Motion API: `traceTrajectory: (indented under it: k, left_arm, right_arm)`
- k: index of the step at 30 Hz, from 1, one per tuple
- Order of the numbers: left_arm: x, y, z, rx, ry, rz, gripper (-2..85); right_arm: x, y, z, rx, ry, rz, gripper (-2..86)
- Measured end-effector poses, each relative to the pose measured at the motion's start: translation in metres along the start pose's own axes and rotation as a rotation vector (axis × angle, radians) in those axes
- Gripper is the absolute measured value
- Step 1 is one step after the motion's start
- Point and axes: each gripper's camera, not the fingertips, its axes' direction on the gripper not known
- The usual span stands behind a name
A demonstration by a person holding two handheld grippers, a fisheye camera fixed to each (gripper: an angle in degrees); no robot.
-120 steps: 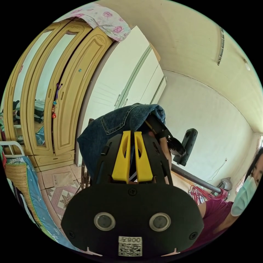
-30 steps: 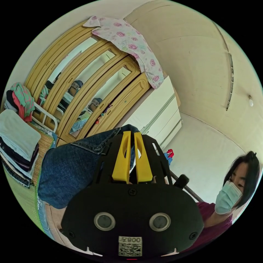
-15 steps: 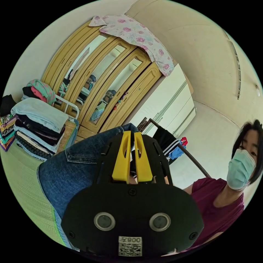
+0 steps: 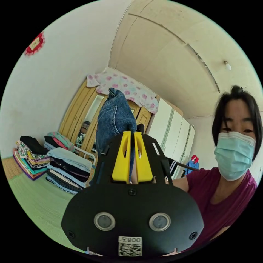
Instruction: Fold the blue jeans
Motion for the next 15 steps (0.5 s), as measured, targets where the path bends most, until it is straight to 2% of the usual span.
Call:
traceTrajectory:
  k: [4, 6, 8, 9, 11, 13, 15]
  left_arm:
    - [0.009, 0.035, -0.164, 0.161, -0.271, -0.075, 1.7]
    - [0.006, 0.07, -0.236, 0.212, -0.433, -0.183, 1.7]
    - [-0.007, 0.14, -0.331, 0.264, -0.68, -0.433, 1.7]
    - [-0.012, 0.16, -0.353, 0.274, -0.716, -0.505, 1.6]
    - [-0.028, 0.25, -0.436, 0.294, -0.816, -0.85, 1.1]
    - [-0.028, 0.31, -0.481, 0.32, -0.792, -1.03, 0.8]
    - [-0.019, 0.344, -0.511, 0.334, -0.791, -1.104, 0.7]
  right_arm:
    - [-0.065, 0.066, 0.16, -0.29, -0.204, -0.076, -0.1]
    - [-0.101, 0.149, 0.251, -0.512, -0.324, -0.08, -0.1]
    - [-0.113, 0.226, 0.303, -0.667, -0.311, -0.057, -0.2]
    - [-0.11, 0.277, 0.328, -0.784, -0.325, -0.021, -0.2]
    - [-0.092, 0.348, 0.342, -0.887, -0.309, 0.062, -0.2]
    - [-0.07, 0.409, 0.341, -0.991, -0.27, 0.125, -0.2]
    - [-0.039, 0.472, 0.321, -1.098, -0.182, 0.184, -0.3]
